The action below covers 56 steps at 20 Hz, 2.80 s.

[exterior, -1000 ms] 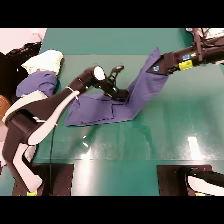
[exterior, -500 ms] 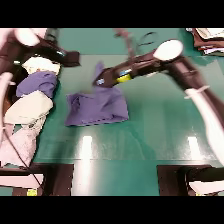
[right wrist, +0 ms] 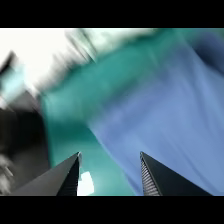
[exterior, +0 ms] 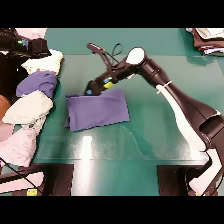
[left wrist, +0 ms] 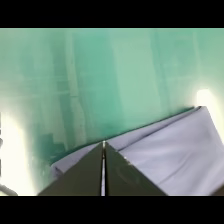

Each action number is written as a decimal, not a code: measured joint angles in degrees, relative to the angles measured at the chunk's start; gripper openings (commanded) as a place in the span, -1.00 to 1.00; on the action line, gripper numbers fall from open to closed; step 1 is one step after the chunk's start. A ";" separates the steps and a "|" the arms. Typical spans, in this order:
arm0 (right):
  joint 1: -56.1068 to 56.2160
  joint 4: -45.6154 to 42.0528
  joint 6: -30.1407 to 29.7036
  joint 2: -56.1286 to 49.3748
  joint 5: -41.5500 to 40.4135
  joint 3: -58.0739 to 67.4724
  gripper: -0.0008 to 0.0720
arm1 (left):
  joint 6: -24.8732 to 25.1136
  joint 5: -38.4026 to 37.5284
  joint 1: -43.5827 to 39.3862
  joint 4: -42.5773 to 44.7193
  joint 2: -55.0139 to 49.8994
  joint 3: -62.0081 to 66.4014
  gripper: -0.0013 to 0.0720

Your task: Fold the shirts.

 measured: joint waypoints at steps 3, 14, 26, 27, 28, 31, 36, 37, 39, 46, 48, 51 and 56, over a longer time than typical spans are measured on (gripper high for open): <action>-5.46 -7.45 4.48 -0.17 7.13 0.57 0.19 | 0.61 -0.98 0.31 0.02 0.28 0.00 -0.90; -20.70 -9.75 11.82 12.41 -5.38 -33.16 0.95 | 2.93 -2.47 0.44 0.00 0.44 0.00 -0.90; -11.85 11.76 0.74 0.83 -15.56 -35.36 -0.83 | 3.13 -1.88 0.46 -0.74 0.44 0.00 -0.90; -11.32 12.22 0.52 0.11 -15.58 -33.99 -0.94 | 3.13 -2.03 0.46 -0.79 0.44 0.00 -0.90; -10.93 12.68 0.09 -0.37 -15.56 -32.76 -0.94 | 3.13 -2.32 0.46 -0.85 0.44 0.00 -0.90; -11.26 12.81 -0.61 -0.26 -15.06 -30.97 -0.94 | 3.08 -2.75 0.00 -1.27 0.44 0.00 -0.90; -18.27 5.18 1.33 7.50 -14.60 -30.95 -0.94 | 3.23 -2.97 -5.44 -1.75 0.44 0.00 -0.90; -20.81 2.99 2.40 9.99 -14.78 -32.13 -0.94 | 3.32 -2.97 -6.73 -1.79 0.44 0.00 -0.90; -27.45 -1.55 4.72 16.17 -15.69 -36.15 -0.94 | 3.45 -2.89 -9.11 -1.97 0.44 0.00 -0.90; -65.29 -8.92 7.50 38.99 -20.46 -54.86 -0.94 | 2.56 -2.43 -12.55 -2.05 0.44 0.00 -0.90; -77.05 -9.42 7.74 43.36 -21.24 -58.73 -0.94 | 1.75 -2.23 -12.81 -2.05 0.44 0.00 -0.90; -91.36 -9.84 7.96 47.39 -21.64 -63.39 -0.94 | 0.98 -1.51 -12.96 -2.19 0.44 0.00 -0.90; -100.28 -11.17 8.15 49.20 -20.50 -66.77 -0.15 | 0.61 -1.20 -13.09 -2.19 0.44 0.00 -0.90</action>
